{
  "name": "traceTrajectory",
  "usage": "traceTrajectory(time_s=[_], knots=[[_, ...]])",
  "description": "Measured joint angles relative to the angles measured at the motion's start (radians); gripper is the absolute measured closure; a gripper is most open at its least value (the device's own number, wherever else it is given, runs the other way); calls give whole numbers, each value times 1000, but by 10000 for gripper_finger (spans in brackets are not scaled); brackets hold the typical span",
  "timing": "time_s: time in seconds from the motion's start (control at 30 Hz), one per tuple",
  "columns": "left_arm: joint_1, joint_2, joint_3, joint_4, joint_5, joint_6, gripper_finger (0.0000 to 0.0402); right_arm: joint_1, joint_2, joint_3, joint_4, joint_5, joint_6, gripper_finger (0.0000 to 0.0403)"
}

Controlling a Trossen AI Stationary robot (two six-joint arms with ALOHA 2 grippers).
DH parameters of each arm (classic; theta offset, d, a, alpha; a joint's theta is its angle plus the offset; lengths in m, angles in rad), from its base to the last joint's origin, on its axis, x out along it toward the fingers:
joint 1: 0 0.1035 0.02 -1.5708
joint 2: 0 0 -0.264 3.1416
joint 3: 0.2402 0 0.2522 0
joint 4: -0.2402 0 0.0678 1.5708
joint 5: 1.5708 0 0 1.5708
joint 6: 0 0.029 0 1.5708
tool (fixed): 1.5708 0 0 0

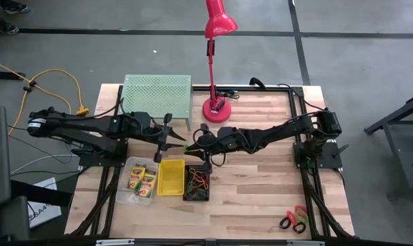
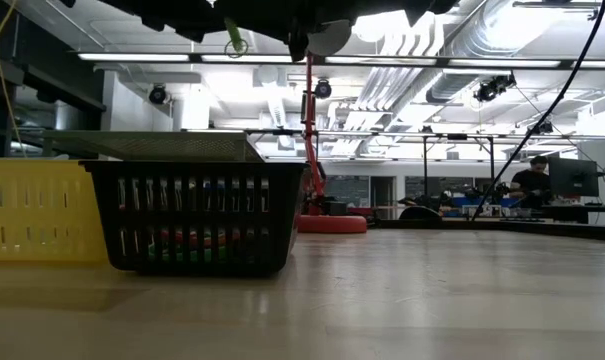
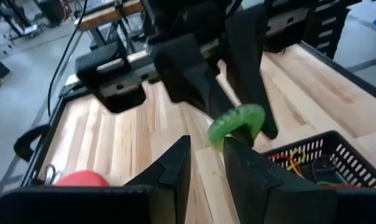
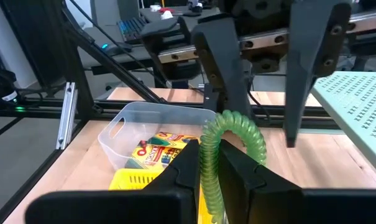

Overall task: Pick & Place Office Desk Supplies
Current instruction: Put the green spring keychain into the yellow bin

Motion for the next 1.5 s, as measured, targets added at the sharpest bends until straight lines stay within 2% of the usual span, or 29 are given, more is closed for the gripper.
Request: traceTrajectory(time_s=[0.5, 1.23, 1.5], knots=[[-74, 2, 0, 46, -1, 93, 311, 0, 0, 0, -7, 3, 49, 369], [-48, 2, 0, 46, 0, 15, 311, 0, 0, 0, 0, -19, 46, 369], [-50, 2, 0, 45, 37, 14, 311, 0, 0, 0, 22, -30, 45, 369]])
